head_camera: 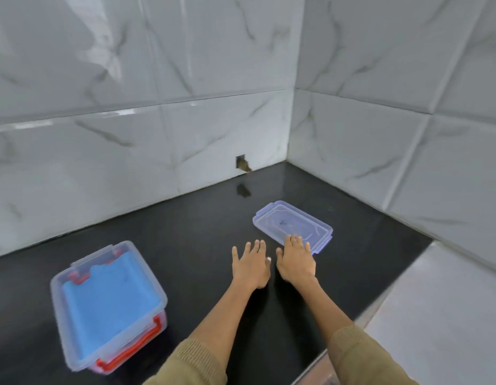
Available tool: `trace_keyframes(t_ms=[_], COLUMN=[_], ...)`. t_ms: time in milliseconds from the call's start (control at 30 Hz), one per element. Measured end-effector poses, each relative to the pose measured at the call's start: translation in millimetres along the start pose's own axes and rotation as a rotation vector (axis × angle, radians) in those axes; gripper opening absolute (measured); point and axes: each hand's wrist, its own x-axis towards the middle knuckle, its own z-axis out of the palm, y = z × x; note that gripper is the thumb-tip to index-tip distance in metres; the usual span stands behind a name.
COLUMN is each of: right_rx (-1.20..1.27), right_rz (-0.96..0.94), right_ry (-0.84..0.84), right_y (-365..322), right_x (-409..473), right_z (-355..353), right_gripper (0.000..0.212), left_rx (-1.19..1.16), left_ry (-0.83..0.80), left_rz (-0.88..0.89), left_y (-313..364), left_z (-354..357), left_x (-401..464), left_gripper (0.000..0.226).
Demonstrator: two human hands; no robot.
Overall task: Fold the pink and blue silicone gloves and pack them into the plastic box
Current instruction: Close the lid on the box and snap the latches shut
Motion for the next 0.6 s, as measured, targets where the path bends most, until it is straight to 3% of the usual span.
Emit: trace_keyframes(t_ms=[167, 267, 367, 500, 600], right_rx=[-0.045, 0.034, 0.137, 0.337, 0.553], right_rz=[0.015, -0.005, -0.049, -0.072, -0.183], right_ry=[0.037, 0.110, 0.114, 0.080, 0.144], right_y=[7.5, -6.0, -30.7, -81.9, -129.5], right_x=[1.1, 3.7, 2.2, -5.0, -13.8], right_z=[6.8, 7.9, 12.3, 5.9, -16.1], right_gripper=[0.045, 0.028, 0.025, 0.026, 0.016], left_rx=[-0.031, -0.078, -0.161, -0.596, -0.864], left_ry=[-0.051, -0.068, -0.087, -0.064, 0.118], left_rz=[0.018, 0.005, -0.053, -0.119, -0.139], left_y=[14.8, 11.5, -5.2, -39.9, -64.8], left_z=[19.0, 16.0, 6.5, -25.1, -63.7], left_x=[8.9, 10.4, 2.7, -18.7, -45.9], left_gripper=[0.055, 0.058, 0.064, 0.058, 0.042])
